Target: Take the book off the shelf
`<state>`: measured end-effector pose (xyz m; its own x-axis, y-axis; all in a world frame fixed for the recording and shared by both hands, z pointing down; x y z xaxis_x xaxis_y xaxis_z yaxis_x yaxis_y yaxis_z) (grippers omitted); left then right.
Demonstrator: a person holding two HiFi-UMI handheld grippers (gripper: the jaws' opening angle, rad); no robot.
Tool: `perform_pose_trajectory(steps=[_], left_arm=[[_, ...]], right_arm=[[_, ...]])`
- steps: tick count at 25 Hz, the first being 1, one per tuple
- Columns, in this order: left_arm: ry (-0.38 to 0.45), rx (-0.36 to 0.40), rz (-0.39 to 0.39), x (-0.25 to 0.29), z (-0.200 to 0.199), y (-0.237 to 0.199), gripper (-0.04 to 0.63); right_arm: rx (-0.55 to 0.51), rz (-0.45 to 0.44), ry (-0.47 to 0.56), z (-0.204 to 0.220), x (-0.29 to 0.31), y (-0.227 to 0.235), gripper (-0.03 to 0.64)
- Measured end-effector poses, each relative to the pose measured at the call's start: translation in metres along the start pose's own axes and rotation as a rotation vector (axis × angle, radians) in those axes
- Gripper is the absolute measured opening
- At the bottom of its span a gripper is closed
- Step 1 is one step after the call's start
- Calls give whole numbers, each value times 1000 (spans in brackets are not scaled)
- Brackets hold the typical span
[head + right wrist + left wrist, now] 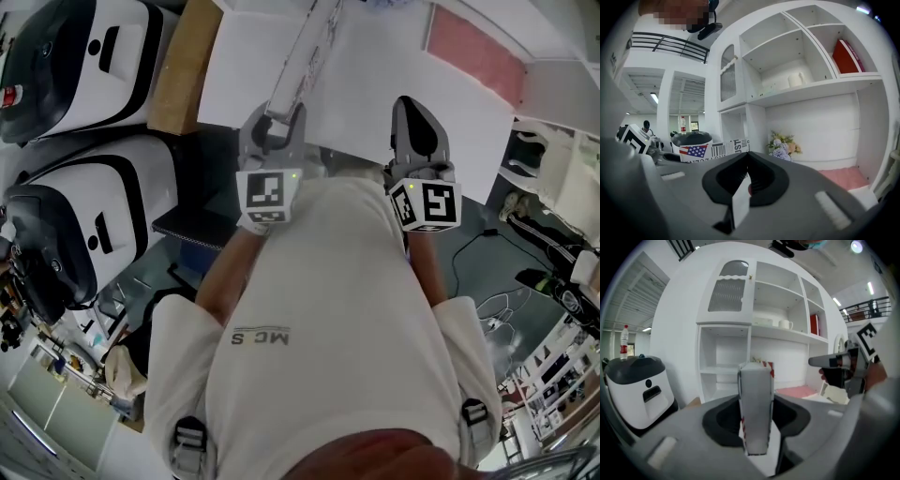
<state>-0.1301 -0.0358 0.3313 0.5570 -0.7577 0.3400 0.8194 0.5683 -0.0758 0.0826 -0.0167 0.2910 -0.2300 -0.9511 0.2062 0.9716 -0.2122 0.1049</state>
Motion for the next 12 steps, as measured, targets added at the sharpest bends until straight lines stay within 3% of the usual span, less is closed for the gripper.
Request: perform_pose_trajectory(steps=[12], left_arm=[[63, 21, 69, -39, -28, 9, 164]], right_arm=[[-24, -13, 39, -15, -24, -31, -3]])
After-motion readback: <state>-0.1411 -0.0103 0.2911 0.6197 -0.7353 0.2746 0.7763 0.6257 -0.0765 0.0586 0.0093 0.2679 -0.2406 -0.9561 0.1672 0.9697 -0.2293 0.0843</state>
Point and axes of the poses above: the fingertips, and each gripper's own axes: x forward along the fingers, y to its right, z out of its underside, the point moved 6 cm from there along -x, backward along the fingers, and after that the axes turned 5 degrees about z, right-handed, at the moved point
